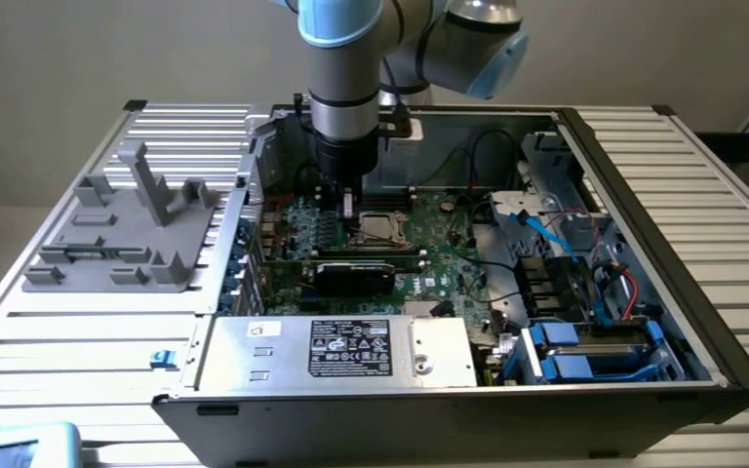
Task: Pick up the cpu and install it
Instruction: 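Close the cpu cover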
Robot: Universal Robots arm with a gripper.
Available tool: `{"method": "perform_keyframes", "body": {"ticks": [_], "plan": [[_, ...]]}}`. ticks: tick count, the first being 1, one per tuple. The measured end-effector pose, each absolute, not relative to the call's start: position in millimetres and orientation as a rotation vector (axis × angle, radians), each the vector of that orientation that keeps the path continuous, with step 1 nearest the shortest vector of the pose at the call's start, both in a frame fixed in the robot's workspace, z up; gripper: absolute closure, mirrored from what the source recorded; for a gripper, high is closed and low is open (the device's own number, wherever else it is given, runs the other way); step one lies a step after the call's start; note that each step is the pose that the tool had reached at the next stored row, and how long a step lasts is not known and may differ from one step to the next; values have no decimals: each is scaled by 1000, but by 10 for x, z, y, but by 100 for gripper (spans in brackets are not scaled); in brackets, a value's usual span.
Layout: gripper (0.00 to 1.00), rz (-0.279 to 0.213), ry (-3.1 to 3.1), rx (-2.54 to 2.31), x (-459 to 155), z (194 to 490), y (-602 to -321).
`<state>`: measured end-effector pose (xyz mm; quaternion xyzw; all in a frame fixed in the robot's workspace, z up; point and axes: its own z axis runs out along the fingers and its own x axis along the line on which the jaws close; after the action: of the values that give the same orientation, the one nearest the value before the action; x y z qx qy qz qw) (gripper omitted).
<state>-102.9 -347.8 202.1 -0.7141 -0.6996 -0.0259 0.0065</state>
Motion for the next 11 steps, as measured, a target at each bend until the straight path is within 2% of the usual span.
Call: {"method": "perform_keyframes", "body": {"ticks": [11], "plan": [[89,-81,-2190,-2233,-1115,2168,-3492]]}}
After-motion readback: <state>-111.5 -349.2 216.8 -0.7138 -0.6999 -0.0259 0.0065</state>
